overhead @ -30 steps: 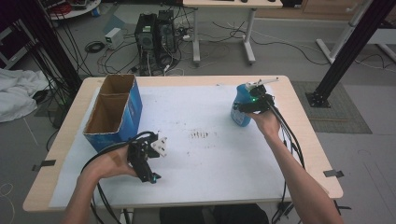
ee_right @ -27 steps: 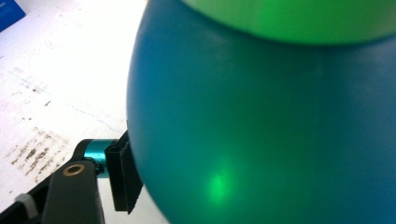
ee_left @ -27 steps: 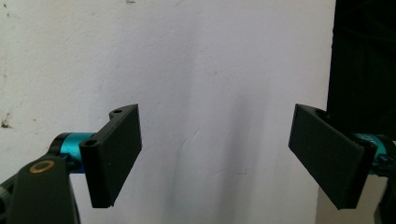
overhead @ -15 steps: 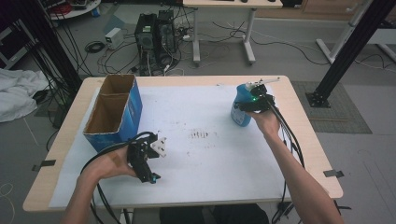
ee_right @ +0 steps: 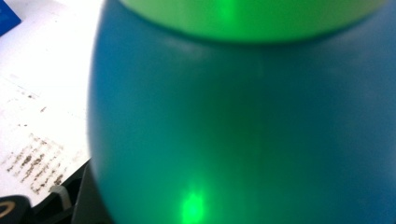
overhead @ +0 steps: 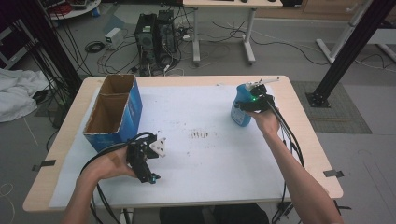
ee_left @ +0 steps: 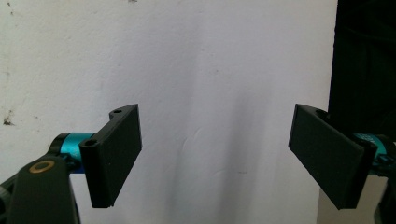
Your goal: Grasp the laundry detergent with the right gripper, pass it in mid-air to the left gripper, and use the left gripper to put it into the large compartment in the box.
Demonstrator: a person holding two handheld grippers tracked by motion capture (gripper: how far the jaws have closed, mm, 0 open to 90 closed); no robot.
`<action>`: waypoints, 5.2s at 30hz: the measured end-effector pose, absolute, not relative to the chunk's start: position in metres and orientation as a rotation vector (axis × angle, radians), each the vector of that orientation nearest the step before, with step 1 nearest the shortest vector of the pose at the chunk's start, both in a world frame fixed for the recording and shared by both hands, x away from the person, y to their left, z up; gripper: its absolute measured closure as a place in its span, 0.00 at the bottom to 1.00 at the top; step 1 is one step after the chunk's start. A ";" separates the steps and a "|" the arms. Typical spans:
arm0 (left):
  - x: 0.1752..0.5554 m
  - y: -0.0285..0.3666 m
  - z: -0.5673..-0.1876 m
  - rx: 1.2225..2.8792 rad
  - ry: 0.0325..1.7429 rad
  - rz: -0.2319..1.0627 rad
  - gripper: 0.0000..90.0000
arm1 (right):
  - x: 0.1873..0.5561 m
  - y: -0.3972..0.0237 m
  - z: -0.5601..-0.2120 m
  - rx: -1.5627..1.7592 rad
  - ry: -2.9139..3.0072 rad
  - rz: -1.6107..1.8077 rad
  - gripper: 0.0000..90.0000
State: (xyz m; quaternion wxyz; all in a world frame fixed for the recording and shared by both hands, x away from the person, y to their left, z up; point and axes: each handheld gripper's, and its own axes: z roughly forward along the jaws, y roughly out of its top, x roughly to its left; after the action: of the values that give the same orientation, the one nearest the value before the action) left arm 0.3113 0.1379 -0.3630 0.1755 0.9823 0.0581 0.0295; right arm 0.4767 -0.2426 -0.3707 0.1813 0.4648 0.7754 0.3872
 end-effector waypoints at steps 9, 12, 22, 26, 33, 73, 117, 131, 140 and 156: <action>0.311 0.137 -0.363 2.777 0.152 0.083 0.19 | 0.475 -0.241 -0.370 1.313 2.174 1.076 0.47; 0.311 0.137 -0.363 2.778 0.156 0.086 0.19 | 0.475 -0.241 -0.370 1.310 2.164 1.068 0.48; 0.311 0.139 -0.363 2.780 0.161 0.083 0.19 | 0.472 -0.238 -0.372 1.281 2.141 1.056 0.51; 0.311 0.138 -0.363 2.775 0.163 0.081 0.19 | 0.472 -0.239 -0.372 1.272 2.145 1.060 0.52; 0.312 0.137 -0.360 2.770 0.160 0.081 0.19 | 0.475 -0.243 -0.371 1.274 2.153 1.084 0.52; 0.387 0.059 -0.222 2.681 0.054 0.058 0.19 | 0.392 -0.174 -0.321 0.069 2.780 1.275 0.51; 0.385 0.000 -0.254 2.717 0.010 0.006 0.28 | 0.383 -0.151 -0.332 0.008 2.812 1.270 0.51; 0.385 -0.001 -0.256 2.716 0.018 0.042 0.35 | 0.384 -0.151 -0.336 0.023 2.806 1.291 0.51; 0.384 -0.001 -0.257 2.720 0.020 0.045 0.38 | 0.385 -0.151 -0.336 -0.010 2.810 1.273 0.51; 0.380 0.000 -0.256 2.729 0.019 0.057 0.42 | 0.383 -0.150 -0.338 -0.026 2.813 1.285 0.51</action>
State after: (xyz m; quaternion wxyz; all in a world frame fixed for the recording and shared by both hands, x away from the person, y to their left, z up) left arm 0.3805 -0.0004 -0.2562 0.2047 0.9786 0.0067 0.0206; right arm 0.3831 -0.1497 -0.3376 0.0244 -0.0085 0.9093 0.4153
